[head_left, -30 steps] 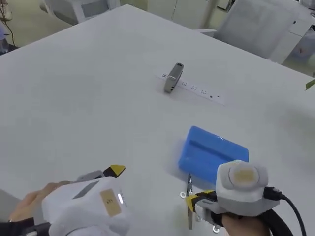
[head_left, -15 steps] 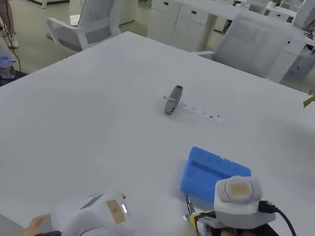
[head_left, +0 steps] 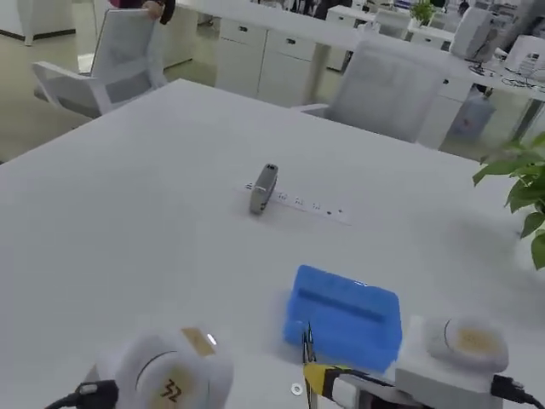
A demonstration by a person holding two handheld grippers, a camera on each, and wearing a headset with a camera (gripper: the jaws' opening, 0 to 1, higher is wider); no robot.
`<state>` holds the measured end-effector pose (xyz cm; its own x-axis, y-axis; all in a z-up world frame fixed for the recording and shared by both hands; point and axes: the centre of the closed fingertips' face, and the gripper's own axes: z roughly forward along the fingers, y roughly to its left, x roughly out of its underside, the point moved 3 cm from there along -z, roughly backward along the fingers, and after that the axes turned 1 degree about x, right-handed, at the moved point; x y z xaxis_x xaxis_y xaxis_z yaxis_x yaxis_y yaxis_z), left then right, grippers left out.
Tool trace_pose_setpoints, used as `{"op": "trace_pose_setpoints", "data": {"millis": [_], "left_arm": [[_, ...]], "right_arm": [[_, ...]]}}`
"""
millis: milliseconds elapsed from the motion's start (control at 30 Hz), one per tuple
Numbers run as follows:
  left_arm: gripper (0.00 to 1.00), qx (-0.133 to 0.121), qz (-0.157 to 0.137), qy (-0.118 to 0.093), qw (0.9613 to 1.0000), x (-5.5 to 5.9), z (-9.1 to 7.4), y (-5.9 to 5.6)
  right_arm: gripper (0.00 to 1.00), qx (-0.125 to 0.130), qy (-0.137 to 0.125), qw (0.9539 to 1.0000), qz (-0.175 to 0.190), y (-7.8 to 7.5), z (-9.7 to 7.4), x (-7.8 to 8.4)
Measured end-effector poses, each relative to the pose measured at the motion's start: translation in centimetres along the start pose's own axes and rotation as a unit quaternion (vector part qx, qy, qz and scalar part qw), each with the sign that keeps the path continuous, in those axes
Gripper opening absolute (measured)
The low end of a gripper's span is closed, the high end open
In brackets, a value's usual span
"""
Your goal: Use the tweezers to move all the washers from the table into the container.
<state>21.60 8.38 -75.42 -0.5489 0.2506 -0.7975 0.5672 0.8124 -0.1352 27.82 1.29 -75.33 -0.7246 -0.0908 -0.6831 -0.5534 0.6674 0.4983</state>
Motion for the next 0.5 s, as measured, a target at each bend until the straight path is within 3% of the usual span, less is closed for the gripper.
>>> {"op": "trace_pose_setpoints", "data": {"millis": [67,200,400,500], "left_arm": [[0.57,0.006,-0.001,-0.002,1.0000,-0.5,0.3,-0.5],[0.52,0.029,-0.037,-0.016,0.9988,-1.4,1.0,-1.7],[0.34,0.032,-0.035,-0.013,0.9988,-1.7,1.8,-2.5],[0.22,0.039,-0.030,-0.011,0.9987,-1.8,1.8,-2.8]], "right_arm": [[0.02,-0.014,-0.022,0.9995,0.020,0.9,-0.6,-0.6],[0.02,-0.042,-0.058,0.9946,0.074,2.1,-1.6,-1.2],[0.02,-0.070,-0.094,0.9806,0.157,2.4,-2.8,-0.9],[0.02,-0.067,-0.098,0.9793,0.164,2.0,-3.3,-0.4]]}}
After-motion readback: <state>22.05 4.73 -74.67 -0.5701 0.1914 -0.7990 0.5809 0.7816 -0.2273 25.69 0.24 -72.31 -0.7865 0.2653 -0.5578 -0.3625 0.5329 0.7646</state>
